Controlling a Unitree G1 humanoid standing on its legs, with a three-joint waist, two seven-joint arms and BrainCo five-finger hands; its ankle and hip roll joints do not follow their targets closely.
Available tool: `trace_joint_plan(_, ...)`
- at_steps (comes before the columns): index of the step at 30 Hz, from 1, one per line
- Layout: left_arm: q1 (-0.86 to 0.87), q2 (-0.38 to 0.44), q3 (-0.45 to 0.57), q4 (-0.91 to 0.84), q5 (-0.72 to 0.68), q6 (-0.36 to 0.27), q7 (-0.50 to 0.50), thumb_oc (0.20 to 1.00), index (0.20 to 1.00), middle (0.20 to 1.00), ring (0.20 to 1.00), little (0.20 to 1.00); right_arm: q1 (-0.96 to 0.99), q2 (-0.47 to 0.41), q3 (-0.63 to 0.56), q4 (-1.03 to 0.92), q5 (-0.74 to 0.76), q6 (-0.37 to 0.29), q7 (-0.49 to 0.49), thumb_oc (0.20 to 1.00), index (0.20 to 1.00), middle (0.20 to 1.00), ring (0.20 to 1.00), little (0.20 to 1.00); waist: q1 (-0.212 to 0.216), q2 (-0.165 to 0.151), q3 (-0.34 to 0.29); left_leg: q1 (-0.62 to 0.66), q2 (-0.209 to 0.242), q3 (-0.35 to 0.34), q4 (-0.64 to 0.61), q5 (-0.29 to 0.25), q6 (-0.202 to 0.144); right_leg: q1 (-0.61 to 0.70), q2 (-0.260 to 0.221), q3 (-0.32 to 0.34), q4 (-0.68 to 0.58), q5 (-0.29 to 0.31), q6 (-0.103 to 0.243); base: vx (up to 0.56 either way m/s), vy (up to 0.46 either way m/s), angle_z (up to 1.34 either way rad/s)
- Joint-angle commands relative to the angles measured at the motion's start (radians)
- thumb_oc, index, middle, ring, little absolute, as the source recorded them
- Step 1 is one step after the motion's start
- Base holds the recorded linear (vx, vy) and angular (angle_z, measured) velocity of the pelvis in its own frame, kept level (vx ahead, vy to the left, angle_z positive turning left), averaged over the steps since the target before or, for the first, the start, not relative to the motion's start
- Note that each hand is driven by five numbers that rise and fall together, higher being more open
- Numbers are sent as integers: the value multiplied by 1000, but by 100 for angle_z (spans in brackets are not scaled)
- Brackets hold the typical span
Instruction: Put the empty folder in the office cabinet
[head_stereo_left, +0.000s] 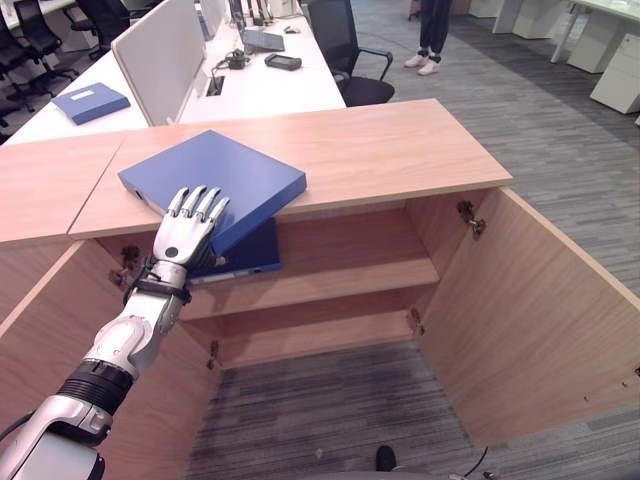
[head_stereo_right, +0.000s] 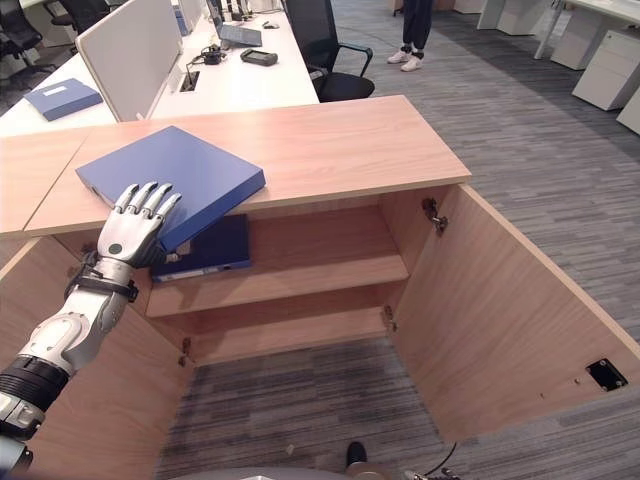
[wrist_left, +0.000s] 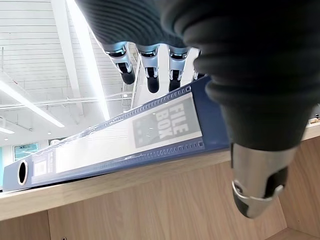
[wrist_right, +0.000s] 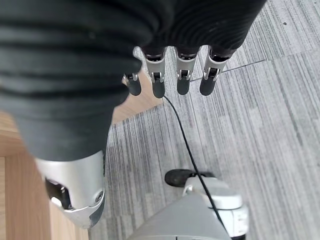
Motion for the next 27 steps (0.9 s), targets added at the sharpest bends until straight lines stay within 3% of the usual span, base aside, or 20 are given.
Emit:
trace_joint_plan(1, -174, 18, 13, 55, 3, 26, 36, 1000, 1000, 1000, 1000, 1000, -58, -11, -17, 29, 59, -17, -5, 1000, 1000, 1000, 1000, 1000, -16, -24, 36, 17, 4, -12, 12, -80, -27, 121, -86, -8, 18, -148, 122, 0, 0, 0)
trace_joint_plan(10, -160, 18, 24, 55, -1, 27, 34, 1000, 1000, 1000, 1000, 1000, -56, -14, -24, 30, 67, -18, -5, 1000, 1000, 1000, 1000, 1000, -17, -22, 35, 23, 4, -13, 12, -83, -27, 124, -84, -8, 19, -152, 120, 0, 0, 0)
trace_joint_plan(11, -160, 17, 26, 54, -4, 26, 36, 705, 705, 705, 705, 705, -57, -14, -25, 29, 69, -18, -7, 1000, 1000, 1000, 1000, 1000, -17, -22, 35, 24, 5, -12, 12, -82, -27, 124, -84, -7, 19, -153, 120, 0, 0, 0)
trace_joint_plan(12, -161, 16, 26, 56, -7, 26, 38, 319, 319, 319, 319, 319, -58, -14, -26, 28, 70, -18, -7, 1000, 1000, 1000, 1000, 1000, -17, -22, 35, 23, 5, -11, 12, -82, -27, 125, -84, -7, 19, -153, 120, 0, 0, 0)
trace_joint_plan(13, -158, 14, 27, 55, -10, 24, 38, 200, 200, 200, 200, 200, -58, -14, -26, 29, 70, -18, -8, 1000, 1000, 1000, 1000, 1000, -17, -22, 35, 24, 6, -11, 12, -82, -27, 125, -83, -7, 19, -153, 120, 0, 0, 0)
trace_joint_plan(27, -150, 8, 38, 49, -35, 20, 40, 200, 200, 200, 200, 200, -58, -10, -26, 29, 74, -20, -16, 1000, 1000, 1000, 1000, 1000, -15, -23, 34, 31, 5, -12, 12, -84, -26, 134, -83, -10, 18, -156, 118, -2, -1, -1)
